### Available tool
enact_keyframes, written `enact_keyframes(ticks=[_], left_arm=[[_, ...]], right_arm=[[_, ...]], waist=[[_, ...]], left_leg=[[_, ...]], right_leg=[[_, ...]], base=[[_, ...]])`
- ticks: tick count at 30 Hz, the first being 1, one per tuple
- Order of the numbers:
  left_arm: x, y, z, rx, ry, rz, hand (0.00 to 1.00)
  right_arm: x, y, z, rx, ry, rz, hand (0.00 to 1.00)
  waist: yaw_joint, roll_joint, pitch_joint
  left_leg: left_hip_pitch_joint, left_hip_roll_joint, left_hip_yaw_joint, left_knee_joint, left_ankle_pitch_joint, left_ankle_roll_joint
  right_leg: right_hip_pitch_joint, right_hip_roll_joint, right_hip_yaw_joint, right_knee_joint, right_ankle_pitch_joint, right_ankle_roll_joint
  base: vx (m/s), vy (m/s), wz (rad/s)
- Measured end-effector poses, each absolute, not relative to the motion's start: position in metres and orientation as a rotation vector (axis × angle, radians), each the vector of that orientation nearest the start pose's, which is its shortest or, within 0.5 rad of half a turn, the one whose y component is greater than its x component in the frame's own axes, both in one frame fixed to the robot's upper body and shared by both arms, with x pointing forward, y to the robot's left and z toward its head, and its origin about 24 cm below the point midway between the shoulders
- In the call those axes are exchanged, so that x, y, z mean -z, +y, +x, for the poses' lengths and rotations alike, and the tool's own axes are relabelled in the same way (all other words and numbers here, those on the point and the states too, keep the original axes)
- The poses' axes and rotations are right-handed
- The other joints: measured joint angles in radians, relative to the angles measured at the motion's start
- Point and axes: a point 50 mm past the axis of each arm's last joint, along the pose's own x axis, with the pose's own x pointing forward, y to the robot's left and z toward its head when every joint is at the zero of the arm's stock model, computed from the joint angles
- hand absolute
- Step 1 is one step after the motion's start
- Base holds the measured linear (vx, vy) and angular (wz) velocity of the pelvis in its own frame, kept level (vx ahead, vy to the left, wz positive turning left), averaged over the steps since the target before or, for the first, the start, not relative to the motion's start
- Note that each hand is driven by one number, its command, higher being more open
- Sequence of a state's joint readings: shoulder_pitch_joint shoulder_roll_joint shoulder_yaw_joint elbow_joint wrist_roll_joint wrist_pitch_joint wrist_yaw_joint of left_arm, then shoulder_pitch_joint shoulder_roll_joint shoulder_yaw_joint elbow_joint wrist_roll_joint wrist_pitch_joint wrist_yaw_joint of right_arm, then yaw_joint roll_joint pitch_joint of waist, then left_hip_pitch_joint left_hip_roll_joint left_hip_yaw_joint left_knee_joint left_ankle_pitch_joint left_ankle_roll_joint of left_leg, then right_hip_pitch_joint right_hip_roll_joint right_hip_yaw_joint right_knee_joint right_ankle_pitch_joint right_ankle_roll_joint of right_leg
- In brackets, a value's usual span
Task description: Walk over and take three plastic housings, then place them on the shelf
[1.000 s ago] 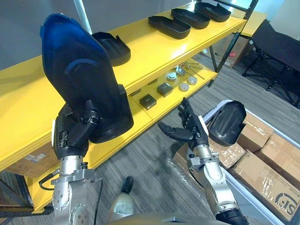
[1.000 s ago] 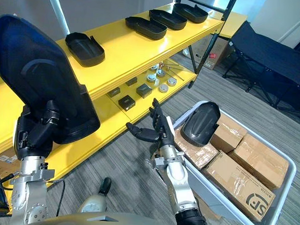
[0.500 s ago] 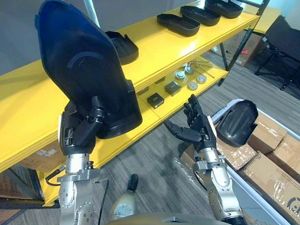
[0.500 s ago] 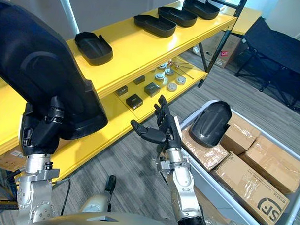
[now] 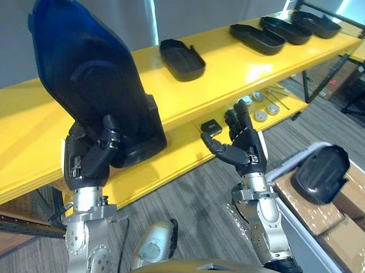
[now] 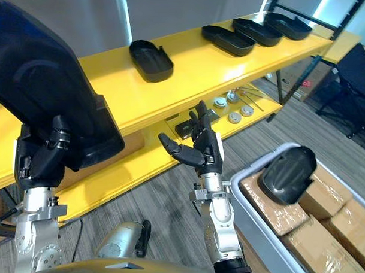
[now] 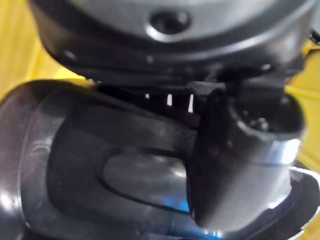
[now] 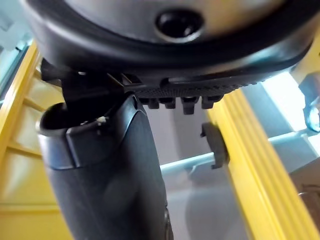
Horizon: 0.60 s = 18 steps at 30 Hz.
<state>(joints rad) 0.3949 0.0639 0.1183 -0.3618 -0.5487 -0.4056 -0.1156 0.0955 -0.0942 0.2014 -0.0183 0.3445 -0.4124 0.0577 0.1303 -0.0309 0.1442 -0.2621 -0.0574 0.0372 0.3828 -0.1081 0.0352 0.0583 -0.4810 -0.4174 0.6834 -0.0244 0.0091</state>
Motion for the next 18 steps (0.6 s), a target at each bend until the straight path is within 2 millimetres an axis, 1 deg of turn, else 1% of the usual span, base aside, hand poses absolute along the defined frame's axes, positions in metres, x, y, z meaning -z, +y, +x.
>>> enact_keyframes(ticks=[1,2,3,4,5,6,7,8,9,10,11,12,13,14,15,16,17,18], left_arm=[[-0.089,0.223,0.162,-0.203,-0.456,-0.310,0.00],[-0.089,0.227,0.161,-0.228,-0.454,-0.294,0.00],[-0.090,0.231,0.160,-0.264,-0.456,-0.290,0.00],[-0.091,0.234,0.161,-0.290,-0.465,-0.289,0.00],[-0.092,0.235,0.162,-0.293,-0.471,-0.290,0.00],[-0.096,0.232,0.169,-0.279,-0.494,-0.301,0.00],[-0.099,0.230,0.173,-0.265,-0.508,-0.307,0.00],[-0.101,0.227,0.184,-0.237,-0.524,-0.315,0.00],[-0.099,0.225,0.192,-0.220,-0.517,-0.318,0.00],[-0.097,0.226,0.194,-0.223,-0.504,-0.317,0.00],[-0.096,0.227,0.194,-0.225,-0.502,-0.319,0.00],[-0.097,0.226,0.195,-0.222,-0.508,-0.335,0.00],[-0.101,0.227,0.197,-0.215,-0.524,-0.332,0.00],[-0.100,0.228,0.197,-0.219,-0.524,-0.337,0.00],[-0.094,0.225,0.195,-0.236,-0.507,-0.369,0.00],[-0.088,0.219,0.197,-0.226,-0.475,-0.397,0.00],[-0.085,0.215,0.199,-0.213,-0.456,-0.407,0.00],[-0.083,0.207,0.201,-0.171,-0.429,-0.417,0.00]], right_arm=[[-0.065,-0.126,0.231,-0.181,-0.333,0.302,1.00],[-0.069,-0.122,0.234,-0.194,-0.348,0.316,1.00],[-0.077,-0.118,0.239,-0.214,-0.377,0.318,1.00],[-0.090,-0.115,0.248,-0.232,-0.429,0.311,1.00],[-0.097,-0.115,0.251,-0.235,-0.455,0.306,1.00],[-0.113,-0.117,0.255,-0.224,-0.521,0.291,1.00],[-0.120,-0.119,0.255,-0.208,-0.557,0.268,1.00],[-0.131,-0.123,0.255,-0.176,-0.609,0.226,1.00],[-0.137,-0.129,0.254,-0.141,-0.636,0.191,1.00],[-0.139,-0.135,0.255,-0.121,-0.648,0.175,1.00],[-0.139,-0.139,0.255,-0.105,-0.653,0.170,1.00],[-0.142,-0.151,0.255,-0.064,-0.670,0.155,1.00],[-0.144,-0.159,0.255,-0.028,-0.688,0.150,1.00],[-0.145,-0.163,0.255,-0.012,-0.693,0.146,1.00],[-0.147,-0.172,0.255,0.016,-0.704,0.133,1.00],[-0.143,-0.183,0.251,0.069,-0.691,0.119,1.00],[-0.139,-0.188,0.249,0.101,-0.676,0.120,1.00],[-0.130,-0.196,0.243,0.160,-0.644,0.123,1.00]], waist=[[0.000,0.007,0.006],[0.000,0.006,0.005],[0.001,0.019,0.013],[0.002,0.035,0.016],[0.001,0.043,0.014],[-0.005,0.058,0.011],[-0.009,0.062,0.013],[-0.028,0.061,0.013],[-0.042,0.053,0.008],[-0.052,0.046,0.004],[-0.053,0.044,-0.005],[-0.058,0.028,-0.022],[-0.058,0.003,-0.030],[-0.055,0.002,-0.033],[-0.055,0.040,-0.034],[-0.067,0.064,-0.037],[-0.078,0.070,-0.040],[-0.095,0.075,-0.041]], left_leg=[[0.035,0.001,-0.024,-0.035,0.011,0.025],[0.057,0.001,-0.029,-0.048,0.009,0.033],[0.102,0.002,-0.040,-0.069,0.013,0.033],[0.164,0.002,-0.063,-0.108,0.011,0.030],[0.178,0.002,-0.078,-0.122,0.012,0.028],[0.188,-0.006,-0.125,-0.135,0.007,0.020],[0.192,-0.016,-0.154,-0.140,0.007,0.019],[0.208,-0.041,-0.219,-0.151,0.011,0.017],[0.241,-0.071,-0.277,-0.165,0.014,0.015],[0.280,-0.090,-0.327,-0.184,0.017,0.012],[0.287,-0.095,-0.347,-0.184,0.011,0.000],[0.273,-0.091,-0.315,-0.178,-0.016,-0.055],[0.253,-0.039,-0.169,-0.179,-0.066,-0.057],[0.246,0.018,-0.053,-0.162,-0.073,-0.068],[0.211,0.113,0.086,-0.119,-0.072,-0.094],[0.204,0.162,0.178,-0.115,-0.049,-0.095],[0.210,0.176,0.230,-0.127,-0.032,-0.093],[0.244,0.177,0.306,-0.180,0.000,-0.078]], right_leg=[[-0.060,0.014,0.027,0.099,-0.059,0.029],[-0.082,0.026,0.031,0.128,-0.104,0.043],[-0.094,0.059,0.033,0.126,-0.162,0.048],[-0.109,0.132,0.042,0.037,-0.213,0.042],[-0.124,0.165,0.053,-0.013,-0.224,0.041],[-0.170,0.229,0.124,-0.113,-0.229,0.043],[-0.192,0.249,0.169,-0.149,-0.226,0.049],[-0.225,0.263,0.266,-0.188,-0.211,0.073],[-0.233,0.258,0.334,-0.202,-0.199,0.095],[-0.215,0.239,0.339,-0.226,-0.187,0.114],[-0.202,0.236,0.322,-0.256,-0.179,0.125],[-0.162,0.233,0.271,-0.347,-0.131,0.115],[-0.119,0.227,0.221,-0.427,-0.003,0.082],[-0.084,0.225,0.182,-0.467,-0.022,0.106],[-0.028,0.258,0.118,-0.531,-0.018,0.111],[0.013,0.265,0.051,-0.547,-0.019,0.109],[0.035,0.264,0.017,-0.549,-0.020,0.109],[0.073,0.260,-0.028,-0.546,-0.020,0.108]], base=[[0.29,0.121,0.16],[0.30,0.109,0.06],[0.30,0.142,0.18],[0.29,0.127,0.33],[0.26,0.086,0.74],[0.20,0.040,0.88],[0.26,0.024,1.55],[0.28,-0.043,1.89],[0.36,-0.133,2.24],[0.34,-0.250,1.73],[0.27,-0.257,1.62],[0.22,-0.254,1.51],[0.15,-0.239,1.46],[0.17,-0.330,1.22],[0.16,-0.300,1.27],[0.21,-0.244,1.38],[0.21,-0.118,1.49],[0.19,-0.072,1.12]])
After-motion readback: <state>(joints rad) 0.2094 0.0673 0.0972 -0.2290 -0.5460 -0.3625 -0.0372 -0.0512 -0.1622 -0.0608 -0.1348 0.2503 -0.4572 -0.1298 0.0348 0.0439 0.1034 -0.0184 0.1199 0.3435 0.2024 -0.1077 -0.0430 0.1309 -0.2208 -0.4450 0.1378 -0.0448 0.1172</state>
